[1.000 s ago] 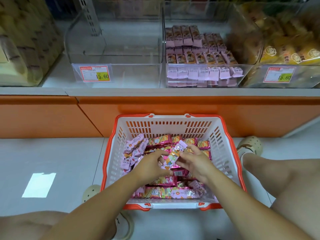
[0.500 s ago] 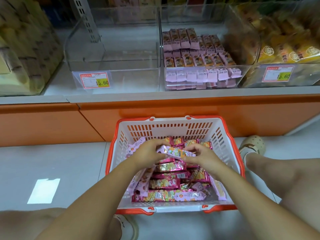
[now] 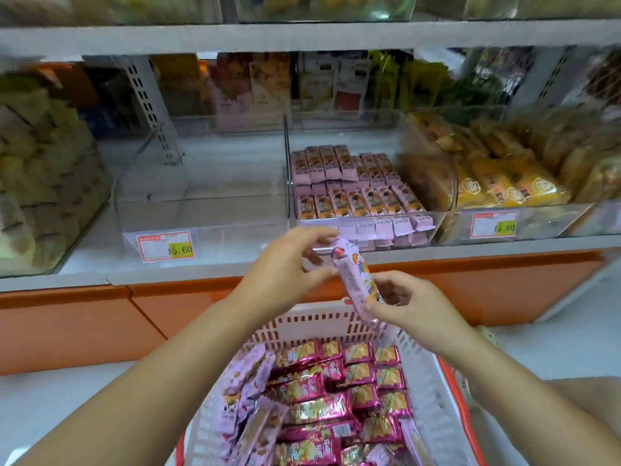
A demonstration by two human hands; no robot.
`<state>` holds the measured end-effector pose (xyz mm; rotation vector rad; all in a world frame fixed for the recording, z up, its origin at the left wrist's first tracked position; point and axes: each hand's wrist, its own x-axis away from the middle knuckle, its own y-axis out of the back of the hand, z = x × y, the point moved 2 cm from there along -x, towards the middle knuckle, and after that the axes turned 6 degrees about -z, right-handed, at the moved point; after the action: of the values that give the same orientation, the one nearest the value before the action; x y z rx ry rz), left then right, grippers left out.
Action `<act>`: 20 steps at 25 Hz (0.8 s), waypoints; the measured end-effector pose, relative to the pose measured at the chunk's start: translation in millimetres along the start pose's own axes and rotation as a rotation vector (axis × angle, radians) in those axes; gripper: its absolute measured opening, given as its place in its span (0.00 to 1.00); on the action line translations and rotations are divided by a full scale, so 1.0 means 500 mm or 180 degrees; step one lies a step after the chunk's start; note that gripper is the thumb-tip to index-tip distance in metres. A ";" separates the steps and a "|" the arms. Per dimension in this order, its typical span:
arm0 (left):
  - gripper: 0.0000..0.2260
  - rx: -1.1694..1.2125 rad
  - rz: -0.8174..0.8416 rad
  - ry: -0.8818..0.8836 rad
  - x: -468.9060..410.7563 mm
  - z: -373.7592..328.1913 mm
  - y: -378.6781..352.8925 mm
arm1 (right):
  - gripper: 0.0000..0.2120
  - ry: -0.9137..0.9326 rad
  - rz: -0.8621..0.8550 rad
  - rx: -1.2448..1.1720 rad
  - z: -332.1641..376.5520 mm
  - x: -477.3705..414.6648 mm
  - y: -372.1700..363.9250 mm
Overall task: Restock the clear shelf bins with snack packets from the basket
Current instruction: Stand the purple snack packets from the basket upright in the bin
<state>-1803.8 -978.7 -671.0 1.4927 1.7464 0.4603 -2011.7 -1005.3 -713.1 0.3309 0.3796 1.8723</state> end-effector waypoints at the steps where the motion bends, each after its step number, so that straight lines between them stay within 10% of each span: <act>1: 0.19 -0.0236 -0.0438 -0.0267 -0.024 -0.010 0.030 | 0.12 0.0077 -0.0265 -0.0073 0.032 -0.021 0.022; 4: 0.18 -0.1045 -0.1240 -0.0453 -0.094 0.013 0.093 | 0.10 0.0294 -0.1039 -0.0046 0.116 -0.112 0.080; 7: 0.24 -0.1241 -0.0746 -0.0211 -0.155 0.072 0.093 | 0.09 0.0221 -0.1354 0.0414 0.161 -0.246 0.108; 12: 0.28 -0.0982 -0.0409 -0.0291 -0.172 0.118 0.071 | 0.17 -0.0346 -0.1287 0.1522 0.154 -0.449 0.101; 20: 0.30 -0.1092 -0.0346 -0.0200 -0.171 0.109 0.074 | 0.20 -0.0418 -0.1024 0.1147 0.106 -0.532 0.072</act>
<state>-1737.6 -1061.8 -652.0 1.1526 1.5962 0.6150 -1935.7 -1263.2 -660.8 0.5958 0.6426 1.4560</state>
